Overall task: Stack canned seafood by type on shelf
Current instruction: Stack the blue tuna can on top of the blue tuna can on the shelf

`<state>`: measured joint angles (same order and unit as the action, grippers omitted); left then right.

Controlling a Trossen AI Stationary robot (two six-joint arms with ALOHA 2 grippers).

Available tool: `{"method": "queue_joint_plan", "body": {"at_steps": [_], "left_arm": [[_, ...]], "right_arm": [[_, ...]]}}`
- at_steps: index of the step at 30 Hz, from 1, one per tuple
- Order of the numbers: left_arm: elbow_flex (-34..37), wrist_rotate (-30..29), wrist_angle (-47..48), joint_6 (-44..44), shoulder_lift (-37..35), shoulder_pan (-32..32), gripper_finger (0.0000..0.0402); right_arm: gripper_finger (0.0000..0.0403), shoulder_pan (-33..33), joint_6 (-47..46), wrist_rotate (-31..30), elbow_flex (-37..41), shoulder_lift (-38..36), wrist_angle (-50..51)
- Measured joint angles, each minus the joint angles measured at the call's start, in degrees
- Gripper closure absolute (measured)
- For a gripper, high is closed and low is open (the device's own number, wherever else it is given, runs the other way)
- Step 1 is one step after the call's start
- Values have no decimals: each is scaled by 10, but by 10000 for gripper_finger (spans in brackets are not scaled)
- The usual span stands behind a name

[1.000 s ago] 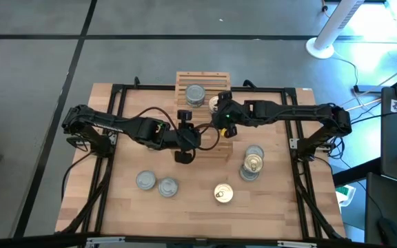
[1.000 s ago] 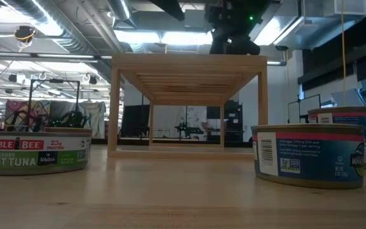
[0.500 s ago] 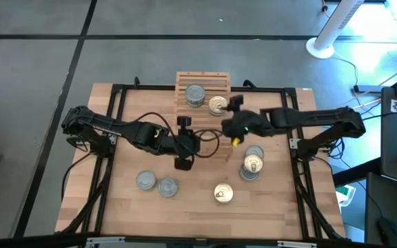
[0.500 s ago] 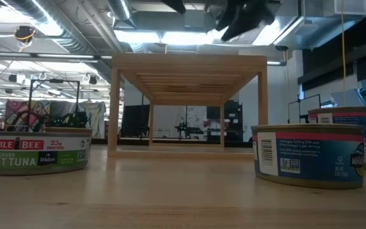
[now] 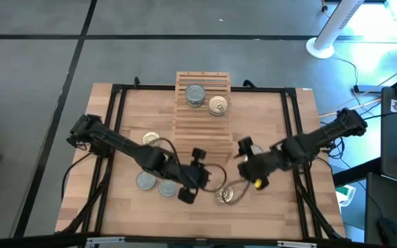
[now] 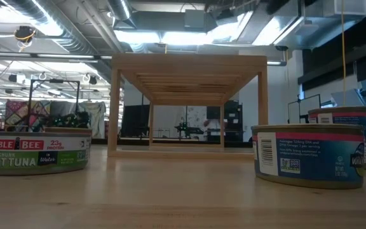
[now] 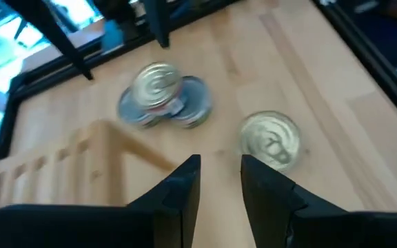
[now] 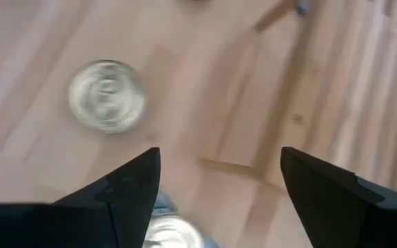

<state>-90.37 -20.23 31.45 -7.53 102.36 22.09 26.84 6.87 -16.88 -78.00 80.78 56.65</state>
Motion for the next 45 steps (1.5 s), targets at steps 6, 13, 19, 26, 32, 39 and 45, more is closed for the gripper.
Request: {"method": "queue_joint_plan", "body": {"at_steps": [6, 13, 19, 26, 32, 39, 45], "left_arm": [[0, 2, -62, -25, 53, 23, 302], [0, 2, -129, -45, 99, 32, 302], [0, 5, -145, -45, 126, 31, 302], [0, 24, -148, -45, 146, 39, 302], [0, 33, -184, -70, 172, 52, 302], [0, 33, -188, -117, 201, 58, 302], [0, 32, -187, -136, 216, 53, 302]], "right_arm": [[107, 75, -41, -5, 0, 26, 4], [107, 121, -49, -28, 0, 72, 0], [107, 122, -58, -22, 0, 114, 0], [107, 142, -79, 5, 1, 156, -16], [107, 169, -78, -15, 1, 188, -55], [107, 193, -99, -79, 1, 214, -59], [107, 205, -114, -150, 1, 248, -60]]}}
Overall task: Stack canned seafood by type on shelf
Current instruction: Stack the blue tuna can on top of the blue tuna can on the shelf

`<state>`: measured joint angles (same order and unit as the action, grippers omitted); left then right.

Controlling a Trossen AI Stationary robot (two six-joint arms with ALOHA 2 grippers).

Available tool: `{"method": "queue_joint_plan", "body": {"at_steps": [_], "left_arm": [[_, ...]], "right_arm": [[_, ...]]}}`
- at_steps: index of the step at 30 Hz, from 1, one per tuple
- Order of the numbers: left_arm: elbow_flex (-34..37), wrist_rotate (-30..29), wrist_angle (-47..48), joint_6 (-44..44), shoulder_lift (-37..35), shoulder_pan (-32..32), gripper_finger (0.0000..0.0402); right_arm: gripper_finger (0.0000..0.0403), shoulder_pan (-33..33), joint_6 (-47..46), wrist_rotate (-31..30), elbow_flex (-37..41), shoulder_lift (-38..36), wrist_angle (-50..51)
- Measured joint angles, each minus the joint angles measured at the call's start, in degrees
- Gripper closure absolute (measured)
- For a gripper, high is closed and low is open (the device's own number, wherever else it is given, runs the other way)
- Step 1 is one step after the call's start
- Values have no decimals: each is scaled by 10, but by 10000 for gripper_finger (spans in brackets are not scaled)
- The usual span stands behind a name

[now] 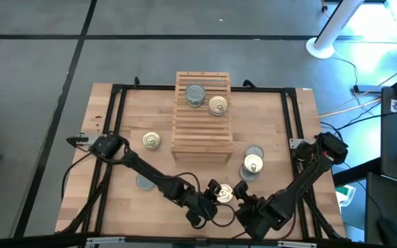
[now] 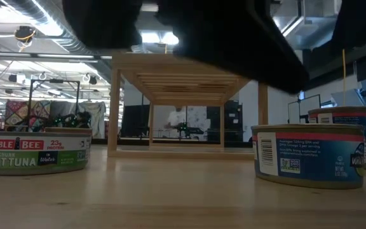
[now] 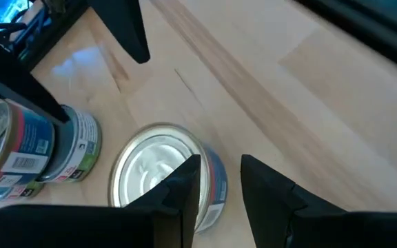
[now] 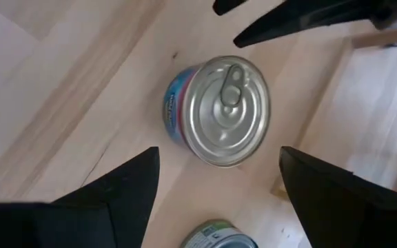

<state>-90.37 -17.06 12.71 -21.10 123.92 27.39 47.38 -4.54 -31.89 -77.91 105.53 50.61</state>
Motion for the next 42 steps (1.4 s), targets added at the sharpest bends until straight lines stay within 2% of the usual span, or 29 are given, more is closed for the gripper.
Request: {"method": "queue_joint_plan", "body": {"at_steps": [9, 23, 28, 32, 37, 42], "left_arm": [[0, -30, 1, -33, 15, -5, 302], [0, -31, 15, -30, 16, -9, 302], [0, -31, 17, -28, 17, -9, 301], [0, -31, 20, -35, 21, -9, 302], [0, -32, 20, -35, 23, -10, 306], [0, -33, 21, -37, 23, -16, 334]], "right_arm": [[107, 9, -38, -2, 0, 49, 4], [107, 78, -169, -32, 19, 52, 88], [107, 76, -179, -31, 74, 52, 21], [107, 73, -163, -46, 89, 52, -37], [107, 73, -161, -101, 89, 52, -48], [107, 66, -160, -139, 89, 52, -54]]}}
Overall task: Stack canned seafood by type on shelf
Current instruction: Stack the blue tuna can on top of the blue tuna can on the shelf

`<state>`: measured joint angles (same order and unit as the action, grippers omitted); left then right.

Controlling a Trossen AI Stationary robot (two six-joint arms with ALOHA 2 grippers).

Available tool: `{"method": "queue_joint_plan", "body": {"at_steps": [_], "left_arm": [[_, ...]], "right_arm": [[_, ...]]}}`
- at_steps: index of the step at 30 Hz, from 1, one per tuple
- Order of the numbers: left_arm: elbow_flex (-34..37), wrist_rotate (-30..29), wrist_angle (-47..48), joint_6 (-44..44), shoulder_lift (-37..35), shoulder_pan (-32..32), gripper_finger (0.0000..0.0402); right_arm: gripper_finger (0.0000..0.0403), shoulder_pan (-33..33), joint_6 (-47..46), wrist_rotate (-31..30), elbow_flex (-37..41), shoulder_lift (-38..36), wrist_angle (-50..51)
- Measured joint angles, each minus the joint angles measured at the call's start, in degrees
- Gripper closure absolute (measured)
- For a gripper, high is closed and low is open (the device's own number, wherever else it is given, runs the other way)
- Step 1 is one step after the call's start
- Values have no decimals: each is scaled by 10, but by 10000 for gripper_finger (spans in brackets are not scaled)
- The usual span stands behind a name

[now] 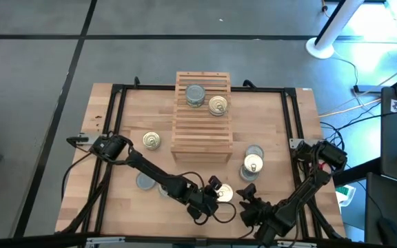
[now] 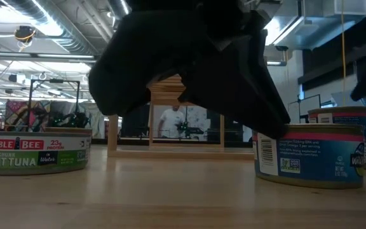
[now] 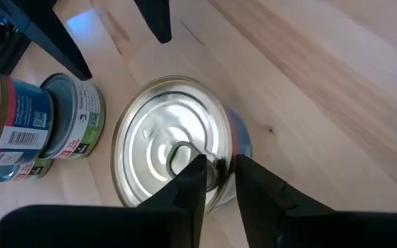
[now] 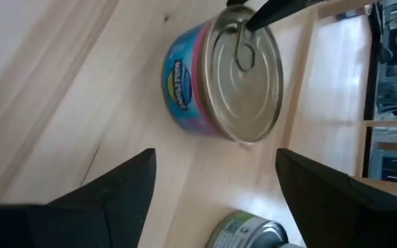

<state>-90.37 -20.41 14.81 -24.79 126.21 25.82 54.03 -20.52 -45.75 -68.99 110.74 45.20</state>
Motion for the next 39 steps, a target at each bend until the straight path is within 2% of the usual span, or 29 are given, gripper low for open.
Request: {"method": "queue_joint_plan", "body": {"at_steps": [10, 15, 28, 39], "left_arm": [[-1, -11, 36, -4, -1, -4, 378], [-1, -29, 43, -4, -2, -4, 398], [-1, -26, 26, 29, -1, -4, 401], [-22, -23, 27, 73, 1, -12, 401]], "right_arm": [[107, -48, 82, 45, 0, 0, -78], [107, -72, 108, 48, 0, 1, -96], [107, -80, 135, 77, 0, 1, -123], [107, -80, 135, 59, 0, 1, -123]]}}
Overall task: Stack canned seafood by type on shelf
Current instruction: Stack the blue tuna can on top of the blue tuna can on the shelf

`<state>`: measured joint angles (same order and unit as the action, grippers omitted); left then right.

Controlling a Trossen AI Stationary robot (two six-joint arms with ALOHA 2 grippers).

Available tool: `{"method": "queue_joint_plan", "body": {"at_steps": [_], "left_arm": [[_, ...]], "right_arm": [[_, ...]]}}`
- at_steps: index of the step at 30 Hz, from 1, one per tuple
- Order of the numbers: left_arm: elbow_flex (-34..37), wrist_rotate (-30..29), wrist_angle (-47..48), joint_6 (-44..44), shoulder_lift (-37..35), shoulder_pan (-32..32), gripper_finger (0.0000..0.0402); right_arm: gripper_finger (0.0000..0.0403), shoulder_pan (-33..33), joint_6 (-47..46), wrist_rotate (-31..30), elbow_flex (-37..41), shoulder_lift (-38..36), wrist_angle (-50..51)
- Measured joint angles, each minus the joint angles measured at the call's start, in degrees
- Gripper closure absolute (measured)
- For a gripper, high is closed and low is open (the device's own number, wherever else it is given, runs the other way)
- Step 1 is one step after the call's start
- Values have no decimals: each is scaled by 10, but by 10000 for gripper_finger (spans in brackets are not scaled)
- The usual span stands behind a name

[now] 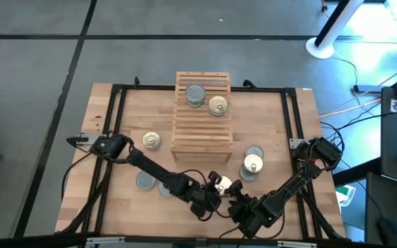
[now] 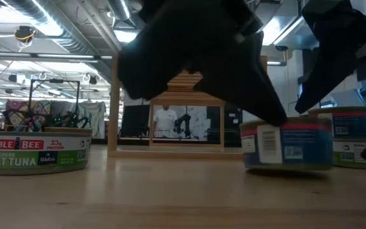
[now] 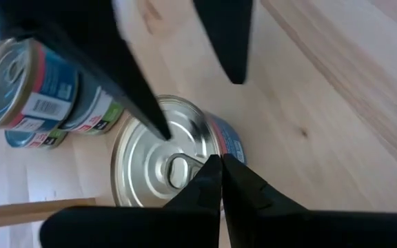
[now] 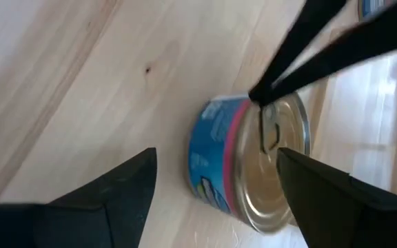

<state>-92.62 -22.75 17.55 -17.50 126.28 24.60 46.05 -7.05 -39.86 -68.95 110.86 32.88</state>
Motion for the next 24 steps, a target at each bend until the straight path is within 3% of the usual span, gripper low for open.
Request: {"method": "queue_joint_plan", "body": {"at_steps": [8, 24], "left_arm": [[-18, -3, 0, 17, 0, -11, 401], [-30, -4, -1, 72, 0, -13, 401]], "right_arm": [[107, 0, -5, -7, 0, 0, 0], [107, 1, -114, -31, 0, 0, 2]]}}
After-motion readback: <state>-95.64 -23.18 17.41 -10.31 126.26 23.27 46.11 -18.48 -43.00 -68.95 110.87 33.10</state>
